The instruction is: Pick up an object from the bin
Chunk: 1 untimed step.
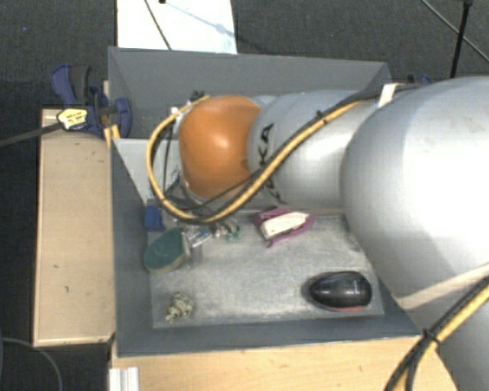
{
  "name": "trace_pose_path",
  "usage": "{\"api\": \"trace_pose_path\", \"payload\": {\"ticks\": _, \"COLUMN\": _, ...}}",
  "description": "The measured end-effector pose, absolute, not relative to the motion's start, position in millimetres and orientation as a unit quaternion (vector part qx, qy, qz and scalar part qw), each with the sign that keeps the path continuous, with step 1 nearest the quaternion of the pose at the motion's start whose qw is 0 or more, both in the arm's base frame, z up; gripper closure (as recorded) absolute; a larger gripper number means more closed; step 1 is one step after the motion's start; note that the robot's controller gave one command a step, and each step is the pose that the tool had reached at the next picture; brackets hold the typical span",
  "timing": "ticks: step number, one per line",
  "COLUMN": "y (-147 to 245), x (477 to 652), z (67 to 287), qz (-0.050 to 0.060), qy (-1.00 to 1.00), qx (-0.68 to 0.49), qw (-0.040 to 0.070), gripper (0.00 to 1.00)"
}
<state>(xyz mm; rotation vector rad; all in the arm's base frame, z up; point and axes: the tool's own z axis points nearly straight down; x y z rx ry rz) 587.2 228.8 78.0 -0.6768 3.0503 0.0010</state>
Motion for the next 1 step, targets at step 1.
{"api": "trace_pose_path", "payload": {"ticks": 1, "y": 249.1, "x": 568.1, "z": 216.0, "qz": 0.001, "qy": 0.975, "qx": -0.223, "qw": 0.006, "gripper": 1.00}}
